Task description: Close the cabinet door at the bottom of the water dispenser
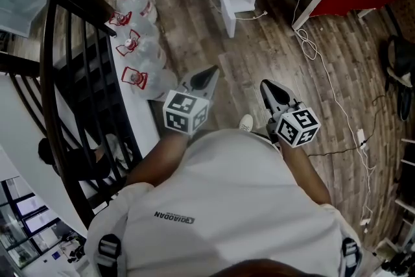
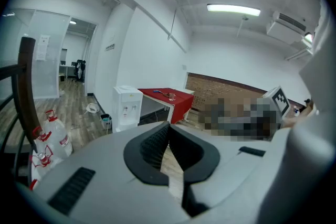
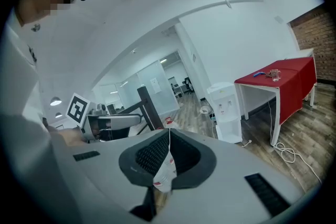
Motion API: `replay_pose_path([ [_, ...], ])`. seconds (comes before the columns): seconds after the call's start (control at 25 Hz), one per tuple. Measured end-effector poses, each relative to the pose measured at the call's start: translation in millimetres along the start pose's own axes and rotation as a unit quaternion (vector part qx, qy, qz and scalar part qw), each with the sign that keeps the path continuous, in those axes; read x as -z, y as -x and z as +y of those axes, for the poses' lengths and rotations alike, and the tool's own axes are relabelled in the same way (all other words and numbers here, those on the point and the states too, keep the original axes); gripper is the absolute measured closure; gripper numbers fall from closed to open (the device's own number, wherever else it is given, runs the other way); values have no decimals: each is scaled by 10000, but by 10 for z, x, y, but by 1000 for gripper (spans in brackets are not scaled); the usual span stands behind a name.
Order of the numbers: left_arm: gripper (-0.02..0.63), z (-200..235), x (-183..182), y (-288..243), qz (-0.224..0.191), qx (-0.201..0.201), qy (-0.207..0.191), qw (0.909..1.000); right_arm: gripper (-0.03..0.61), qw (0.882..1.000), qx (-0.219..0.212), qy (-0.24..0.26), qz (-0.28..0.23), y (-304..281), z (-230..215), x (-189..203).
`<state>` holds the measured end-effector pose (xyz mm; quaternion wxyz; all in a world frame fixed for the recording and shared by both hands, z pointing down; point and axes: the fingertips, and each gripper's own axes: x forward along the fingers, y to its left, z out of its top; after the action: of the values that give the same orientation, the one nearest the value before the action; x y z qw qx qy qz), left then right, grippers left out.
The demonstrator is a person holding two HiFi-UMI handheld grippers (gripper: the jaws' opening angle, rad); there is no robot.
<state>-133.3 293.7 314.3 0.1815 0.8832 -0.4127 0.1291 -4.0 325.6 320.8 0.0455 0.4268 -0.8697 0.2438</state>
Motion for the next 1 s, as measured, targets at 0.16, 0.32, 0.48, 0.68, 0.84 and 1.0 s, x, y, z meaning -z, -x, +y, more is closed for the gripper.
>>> replay_pose_path([
  [0.16,617,-210,-108,-282,-10,41,-95,9999,555,10000,-17,14,-15,144,-292,-83],
  [0.32,617,-340,-119,-531,45,-29,-80,10000,555,10000,-13,-10,-8,305,-591,-96],
  [0.48,617,-452,-101,-749,163,-29,-13,9999,555,9999,54,-122,67,399,-860,-61],
  [0.68,617,-509,-97,-957,314,-1,-103,9995,555,9996,97,-242,141,428,-1089,-27],
  [0.84,617,-399,-71,-1113,404,-45,-51,9992,555,9993,148,-273,215,344,-1282,-40],
  [1.0,617,-266,-95,-1397,464,17,7,9989,555,9990,278,-264,243,234,-1534,-142],
])
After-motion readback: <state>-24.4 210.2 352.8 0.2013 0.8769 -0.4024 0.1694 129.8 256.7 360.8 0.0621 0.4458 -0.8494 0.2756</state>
